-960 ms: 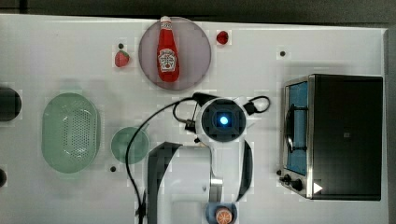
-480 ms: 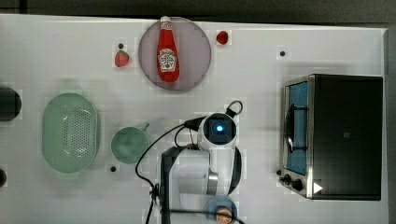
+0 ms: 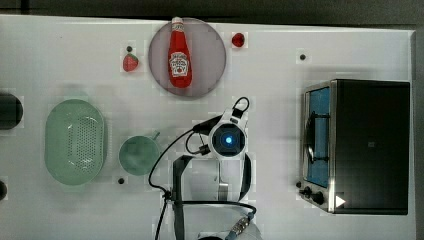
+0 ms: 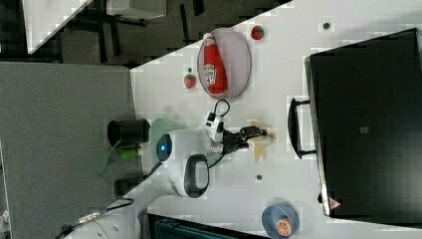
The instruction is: Pick Banana and place it in mug.
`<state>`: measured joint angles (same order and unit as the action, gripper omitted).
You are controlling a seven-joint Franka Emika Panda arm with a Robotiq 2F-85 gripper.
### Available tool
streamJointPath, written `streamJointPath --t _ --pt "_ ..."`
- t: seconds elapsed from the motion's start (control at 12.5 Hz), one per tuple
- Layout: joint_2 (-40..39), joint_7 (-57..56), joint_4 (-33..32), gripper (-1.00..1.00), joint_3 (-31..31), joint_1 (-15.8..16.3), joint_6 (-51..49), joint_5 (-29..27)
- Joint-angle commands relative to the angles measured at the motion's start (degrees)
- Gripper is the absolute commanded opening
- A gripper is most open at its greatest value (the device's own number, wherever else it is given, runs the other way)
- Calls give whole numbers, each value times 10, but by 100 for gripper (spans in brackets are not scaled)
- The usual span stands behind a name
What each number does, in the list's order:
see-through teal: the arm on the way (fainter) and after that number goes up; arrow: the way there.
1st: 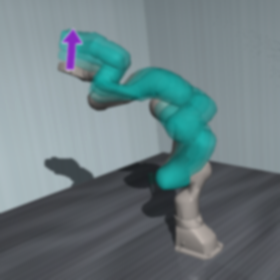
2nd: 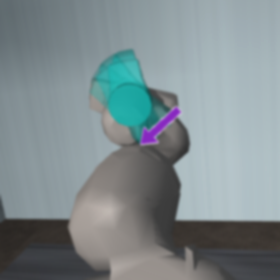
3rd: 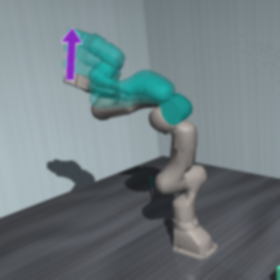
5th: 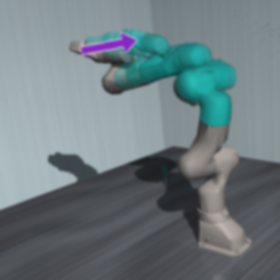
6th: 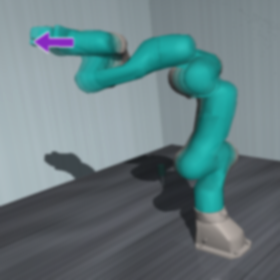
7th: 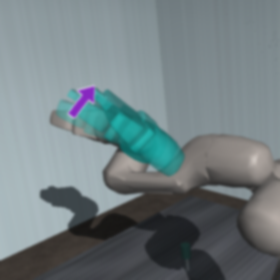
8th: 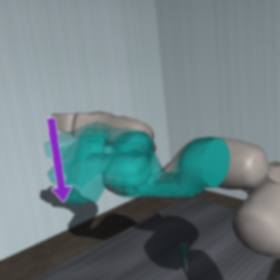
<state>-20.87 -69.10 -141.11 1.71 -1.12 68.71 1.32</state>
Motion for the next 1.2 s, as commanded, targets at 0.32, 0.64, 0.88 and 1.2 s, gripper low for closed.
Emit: streamJointPath --t 0.32,0.64,0.88,1.2 --pt "6 -34 6 -36 -1 -3 11 -2" --pt "50 -30 8 -36 11 -4 -2 -2" --pt "153 -27 17 -36 14 -4 -140 -2" --pt "272 -17 66 -36 0 -1 -339 -2"
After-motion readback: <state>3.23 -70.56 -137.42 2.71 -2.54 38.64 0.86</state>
